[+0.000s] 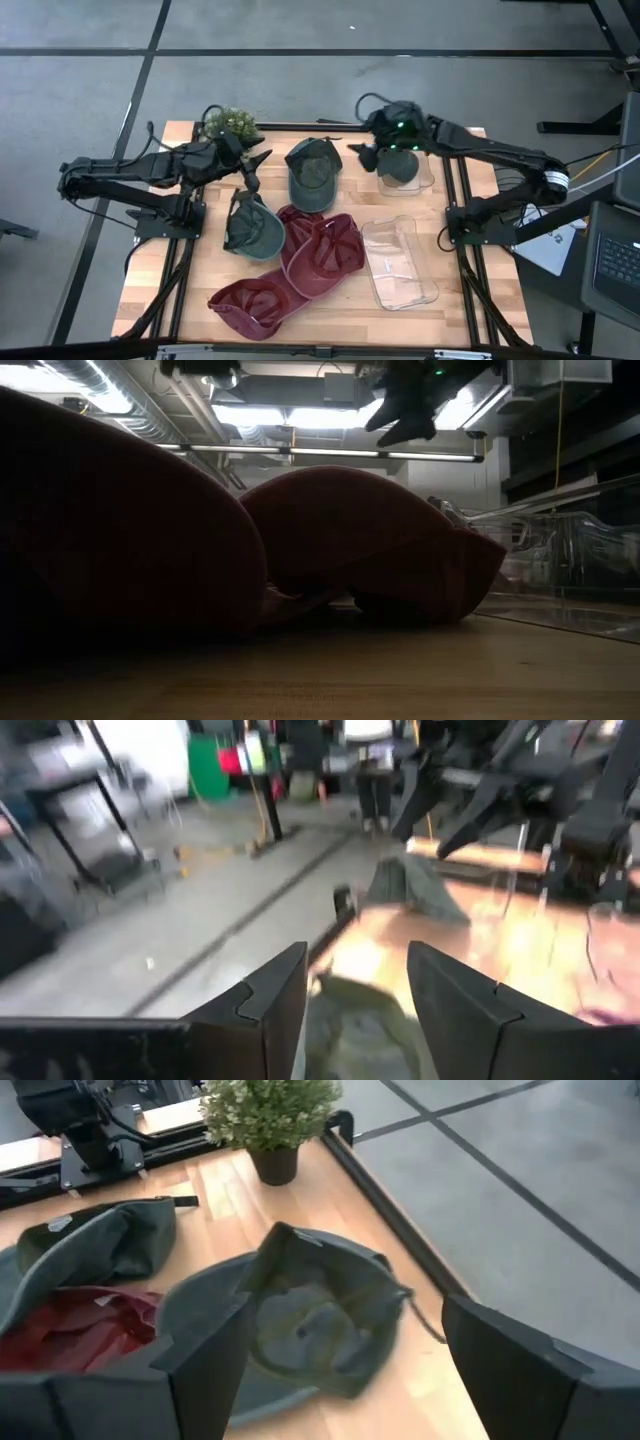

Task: Pick & Place hat
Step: Put the right gray cap into the top transparent bin

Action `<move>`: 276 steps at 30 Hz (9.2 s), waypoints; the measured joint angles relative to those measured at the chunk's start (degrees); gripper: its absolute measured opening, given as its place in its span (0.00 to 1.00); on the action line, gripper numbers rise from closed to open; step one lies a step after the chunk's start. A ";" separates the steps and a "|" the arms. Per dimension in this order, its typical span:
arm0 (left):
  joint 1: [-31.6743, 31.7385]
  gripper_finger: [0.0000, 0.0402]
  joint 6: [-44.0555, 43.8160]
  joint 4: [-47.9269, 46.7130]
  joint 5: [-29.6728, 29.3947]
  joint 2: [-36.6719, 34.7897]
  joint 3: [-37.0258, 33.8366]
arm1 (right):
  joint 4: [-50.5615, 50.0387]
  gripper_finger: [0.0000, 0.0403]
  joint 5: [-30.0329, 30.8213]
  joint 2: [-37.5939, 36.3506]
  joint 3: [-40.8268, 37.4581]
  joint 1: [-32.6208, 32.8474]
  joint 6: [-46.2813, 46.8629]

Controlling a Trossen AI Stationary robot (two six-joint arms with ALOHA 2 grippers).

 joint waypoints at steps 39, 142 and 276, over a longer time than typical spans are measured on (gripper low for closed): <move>22.02 0.42 13.54 13.98 13.75 43.44 0.09 | -0.05 0.79 2.89 5.00 0.00 8.52 9.28; 12.95 0.01 0.50 56.70 20.02 13.57 0.07 | 49.65 0.79 -18.55 5.29 -0.02 12.73 -15.01; 1.50 0.46 45.31 30.62 -26.99 40.88 14.51 | 42.69 0.01 0.32 13.64 -0.02 0.00 49.83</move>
